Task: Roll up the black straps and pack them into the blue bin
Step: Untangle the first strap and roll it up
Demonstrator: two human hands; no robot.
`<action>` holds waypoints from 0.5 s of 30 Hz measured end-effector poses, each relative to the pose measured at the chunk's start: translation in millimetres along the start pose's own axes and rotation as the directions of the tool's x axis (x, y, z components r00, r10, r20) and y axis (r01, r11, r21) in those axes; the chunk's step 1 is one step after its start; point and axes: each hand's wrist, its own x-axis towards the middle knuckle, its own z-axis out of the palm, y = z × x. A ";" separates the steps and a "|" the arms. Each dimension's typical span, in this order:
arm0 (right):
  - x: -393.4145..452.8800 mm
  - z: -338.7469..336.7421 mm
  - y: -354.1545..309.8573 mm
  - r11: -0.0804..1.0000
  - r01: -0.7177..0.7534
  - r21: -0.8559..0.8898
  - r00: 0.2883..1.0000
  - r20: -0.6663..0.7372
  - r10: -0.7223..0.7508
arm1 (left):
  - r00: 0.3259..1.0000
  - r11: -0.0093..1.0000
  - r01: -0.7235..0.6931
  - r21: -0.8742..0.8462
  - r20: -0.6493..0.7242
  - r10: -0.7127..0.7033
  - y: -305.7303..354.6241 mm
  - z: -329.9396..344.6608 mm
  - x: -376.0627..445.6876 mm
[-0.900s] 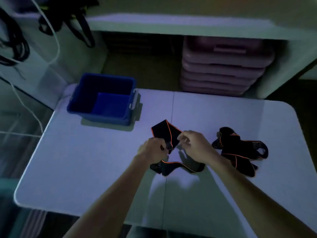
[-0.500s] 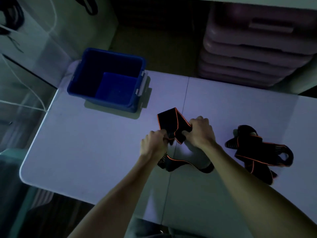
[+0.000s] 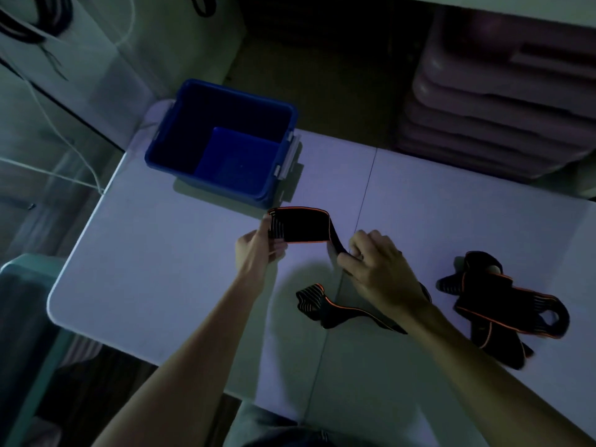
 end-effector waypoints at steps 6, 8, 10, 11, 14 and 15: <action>-5.7 -4.9 -21.7 0.983 -0.033 0.179 0.985 0.171 0.002 | 0.994 1.000 0.000 0.031 -0.108 0.004 2.7 -19.7 17.9; -2.4 -11.5 -32.2 0.971 -0.043 0.236 0.991 0.132 0.012 | 0.994 1.000 0.005 -0.014 -0.108 -0.006 4.6 -33.6 18.3; 4.5 -15.0 -45.2 0.962 -0.017 0.272 0.997 0.075 -0.004 | 0.993 0.999 -0.023 -0.047 -0.117 0.017 6.8 -52.4 19.0; 9.3 -17.3 -52.2 0.956 0.008 0.292 0.998 0.051 -0.023 | 0.991 0.997 -0.040 -0.059 -0.127 0.032 7.4 -64.2 20.8; 25.0 -20.8 -71.9 0.921 0.070 0.383 0.993 0.057 -0.099 | 0.986 0.993 -0.098 -0.059 -0.144 0.088 14.8 -104.1 21.2; 30.0 -22.0 -79.0 0.908 0.100 0.407 0.988 0.068 -0.140 | 0.982 0.992 -0.118 -0.044 -0.151 0.110 16.7 -118.2 24.1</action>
